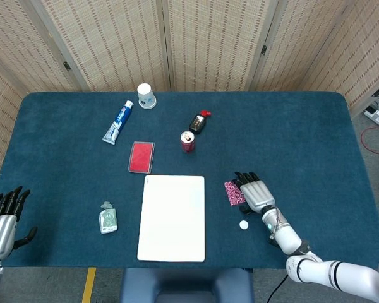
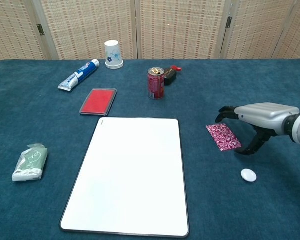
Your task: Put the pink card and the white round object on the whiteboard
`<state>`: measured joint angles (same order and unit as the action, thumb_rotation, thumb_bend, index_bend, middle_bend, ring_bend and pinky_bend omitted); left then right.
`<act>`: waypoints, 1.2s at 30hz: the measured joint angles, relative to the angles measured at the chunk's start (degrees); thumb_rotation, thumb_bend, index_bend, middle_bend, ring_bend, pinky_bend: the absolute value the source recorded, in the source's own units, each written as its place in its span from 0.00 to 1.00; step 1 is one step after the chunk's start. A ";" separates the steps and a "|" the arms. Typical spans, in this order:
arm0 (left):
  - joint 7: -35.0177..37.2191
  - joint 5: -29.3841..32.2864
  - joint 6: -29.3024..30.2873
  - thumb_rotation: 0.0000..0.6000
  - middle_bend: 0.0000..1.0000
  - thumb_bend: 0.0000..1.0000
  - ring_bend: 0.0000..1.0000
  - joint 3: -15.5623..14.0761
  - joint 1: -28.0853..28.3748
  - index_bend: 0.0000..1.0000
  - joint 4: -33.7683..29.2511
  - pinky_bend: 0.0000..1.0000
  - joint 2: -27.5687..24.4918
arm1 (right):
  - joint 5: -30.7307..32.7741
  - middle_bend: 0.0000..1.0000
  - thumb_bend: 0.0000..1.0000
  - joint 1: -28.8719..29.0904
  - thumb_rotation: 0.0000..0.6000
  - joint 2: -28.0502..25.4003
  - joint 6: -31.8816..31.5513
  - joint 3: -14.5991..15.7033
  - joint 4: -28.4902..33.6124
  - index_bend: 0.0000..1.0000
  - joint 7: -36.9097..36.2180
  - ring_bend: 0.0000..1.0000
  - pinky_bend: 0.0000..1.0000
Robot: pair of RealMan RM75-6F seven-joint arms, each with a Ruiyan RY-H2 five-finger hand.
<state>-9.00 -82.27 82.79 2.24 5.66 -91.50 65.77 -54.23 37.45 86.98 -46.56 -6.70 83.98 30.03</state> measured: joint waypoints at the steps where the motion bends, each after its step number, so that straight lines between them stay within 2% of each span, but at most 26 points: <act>1: 0.00 0.01 0.00 1.00 0.05 0.34 0.08 0.01 0.00 0.06 -0.01 0.00 -0.01 | 0.46 0.02 0.36 0.32 0.89 0.18 0.02 0.11 -0.09 0.13 0.19 0.05 0.00; 8: 0.02 0.04 0.00 1.00 0.05 0.34 0.08 -0.03 -0.07 0.06 0.01 0.00 -0.03 | 2.18 0.02 0.36 1.89 0.87 0.46 0.53 0.78 -0.37 0.10 0.49 0.05 0.00; 36: -0.17 0.35 0.07 1.00 0.05 0.34 0.08 -0.06 -0.35 0.06 0.02 0.00 0.03 | 7.34 0.03 0.36 5.62 0.87 1.53 1.06 2.93 -3.15 0.10 1.40 0.06 0.00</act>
<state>-9.17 -81.93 82.86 2.17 5.32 -91.48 65.80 -46.89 43.07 88.51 -45.49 -3.77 80.83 31.43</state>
